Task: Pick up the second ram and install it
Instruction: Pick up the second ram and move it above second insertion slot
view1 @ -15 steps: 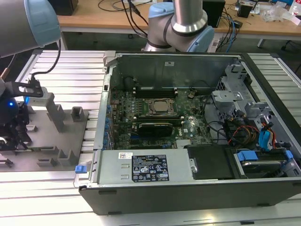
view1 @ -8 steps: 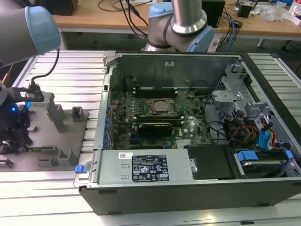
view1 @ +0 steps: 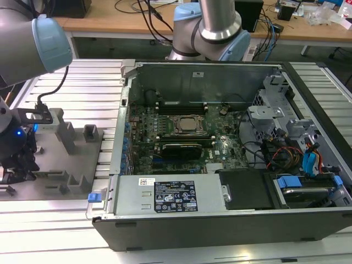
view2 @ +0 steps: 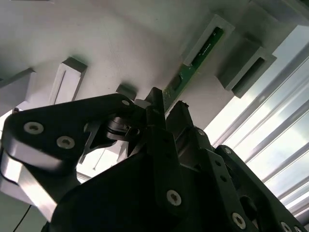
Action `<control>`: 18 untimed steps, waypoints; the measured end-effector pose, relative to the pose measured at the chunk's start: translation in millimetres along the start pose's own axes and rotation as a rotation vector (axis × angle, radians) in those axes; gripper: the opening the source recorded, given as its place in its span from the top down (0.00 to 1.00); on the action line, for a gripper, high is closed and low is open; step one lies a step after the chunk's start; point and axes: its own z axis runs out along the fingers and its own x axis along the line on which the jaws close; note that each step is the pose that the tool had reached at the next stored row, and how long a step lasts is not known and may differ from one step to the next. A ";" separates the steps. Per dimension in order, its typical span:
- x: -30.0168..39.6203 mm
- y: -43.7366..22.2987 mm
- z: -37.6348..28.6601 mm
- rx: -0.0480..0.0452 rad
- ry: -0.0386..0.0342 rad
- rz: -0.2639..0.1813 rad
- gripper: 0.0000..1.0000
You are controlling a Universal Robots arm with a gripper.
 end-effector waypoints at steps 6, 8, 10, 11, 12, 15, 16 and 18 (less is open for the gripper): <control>-0.2 0.0 0.7 0.0000 0.0001 0.000 0.78; -0.3 0.0 0.7 0.0000 0.0001 0.000 0.85; -0.3 0.0 0.8 0.0000 0.0001 0.000 0.86; -0.3 0.0 0.8 0.0000 0.0001 0.000 0.86; -0.3 0.0 0.8 0.0000 0.0001 0.000 0.86; -0.4 0.0 0.9 0.0001 0.0000 0.000 0.86; -0.4 0.0 0.9 0.0001 0.0000 0.000 0.86; -0.4 0.0 1.0 0.0001 0.0000 0.000 0.86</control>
